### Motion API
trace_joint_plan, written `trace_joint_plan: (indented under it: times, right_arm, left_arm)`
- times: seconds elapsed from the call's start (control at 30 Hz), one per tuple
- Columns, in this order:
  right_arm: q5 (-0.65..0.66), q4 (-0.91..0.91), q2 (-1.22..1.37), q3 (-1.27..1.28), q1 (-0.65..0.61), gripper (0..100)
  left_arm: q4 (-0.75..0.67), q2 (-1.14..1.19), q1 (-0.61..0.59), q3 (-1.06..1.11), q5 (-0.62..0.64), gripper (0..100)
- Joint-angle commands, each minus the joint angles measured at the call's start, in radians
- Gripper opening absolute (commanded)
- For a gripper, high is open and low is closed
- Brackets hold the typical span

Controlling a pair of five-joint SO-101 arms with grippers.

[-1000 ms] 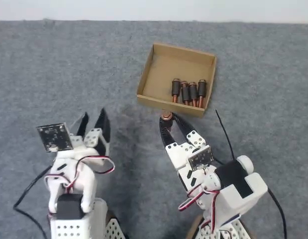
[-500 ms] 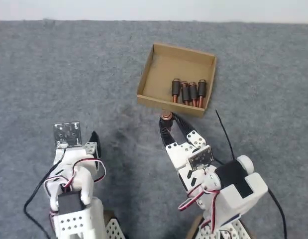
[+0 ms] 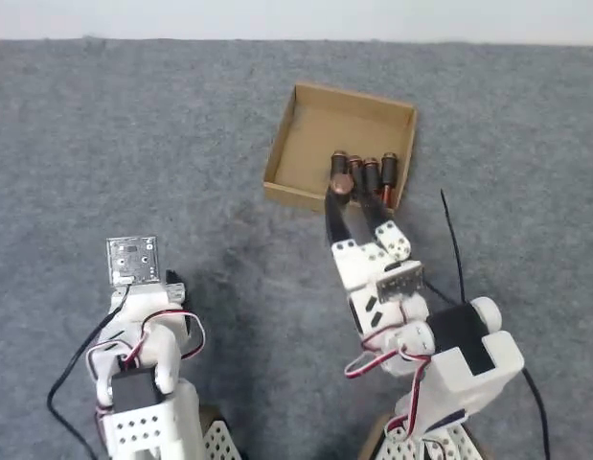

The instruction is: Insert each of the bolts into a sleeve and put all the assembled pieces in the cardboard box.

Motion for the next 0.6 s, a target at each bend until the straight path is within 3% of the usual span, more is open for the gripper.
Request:
trace_joint_plan:
  times: [0.0,0.57]
  right_arm:
    - [0.014,0.031,-0.058,-0.124,0.013,0.7]
    - [0.008,0.809,-0.058,-0.641,0.033,0.7]
  left_arm:
    - [-0.002,-0.017,-0.002,-0.01,-0.008,2]
    - [0.002,-0.017,0.005,-0.01,-0.008,1]
